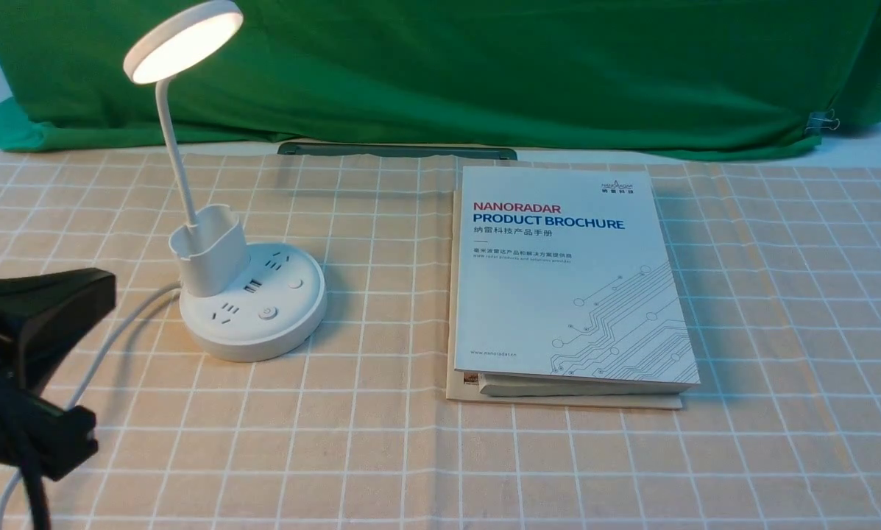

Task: Turn on the table lamp on the light coffee tablecloth with your hand.

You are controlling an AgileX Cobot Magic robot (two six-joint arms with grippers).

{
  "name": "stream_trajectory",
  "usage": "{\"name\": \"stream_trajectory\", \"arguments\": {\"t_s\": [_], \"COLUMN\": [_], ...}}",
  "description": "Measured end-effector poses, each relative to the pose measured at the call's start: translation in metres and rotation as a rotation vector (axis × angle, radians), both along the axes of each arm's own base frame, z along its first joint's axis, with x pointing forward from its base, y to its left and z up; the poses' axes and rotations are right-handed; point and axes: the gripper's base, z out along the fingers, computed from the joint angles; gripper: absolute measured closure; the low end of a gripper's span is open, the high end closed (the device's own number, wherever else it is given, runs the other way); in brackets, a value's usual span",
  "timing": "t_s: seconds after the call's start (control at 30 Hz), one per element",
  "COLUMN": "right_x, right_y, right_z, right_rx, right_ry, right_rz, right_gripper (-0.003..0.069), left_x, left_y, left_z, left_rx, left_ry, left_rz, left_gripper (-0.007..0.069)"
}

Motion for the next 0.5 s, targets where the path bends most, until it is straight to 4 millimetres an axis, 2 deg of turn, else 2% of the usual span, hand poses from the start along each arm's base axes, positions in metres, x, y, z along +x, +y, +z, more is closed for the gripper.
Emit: {"name": "stream_trajectory", "arguments": {"t_s": [0.03, 0.2, 0.23, 0.27, 0.43, 0.5], "right_x": [0.000, 0.000, 0.000, 0.000, 0.000, 0.000], "right_y": [0.000, 0.000, 0.000, 0.000, 0.000, 0.000], "right_z": [0.000, 0.000, 0.000, 0.000, 0.000, 0.000], "right_rx": [0.000, 0.000, 0.000, 0.000, 0.000, 0.000], "right_ry": [0.000, 0.000, 0.000, 0.000, 0.000, -0.001], "right_rz": [0.000, 0.000, 0.000, 0.000, 0.000, 0.000], "right_gripper": [0.0419, 0.0419, 0.0419, 0.0419, 0.0419, 0.0419], "left_x": [-0.005, -0.027, -0.028, -0.035, -0.047, -0.047], "left_y": [0.004, 0.026, 0.027, 0.033, 0.041, 0.042], "left_z": [0.000, -0.034, -0.035, -0.054, -0.106, -0.117], "left_rx": [-0.008, -0.064, -0.070, -0.107, -0.196, -0.193], "left_ry": [-0.053, -0.314, -0.328, -0.352, -0.302, -0.239], "left_rz": [0.016, 0.184, 0.193, 0.256, 0.377, 0.397], "left_gripper": [0.0624, 0.0624, 0.0624, 0.0624, 0.0624, 0.0624]}}
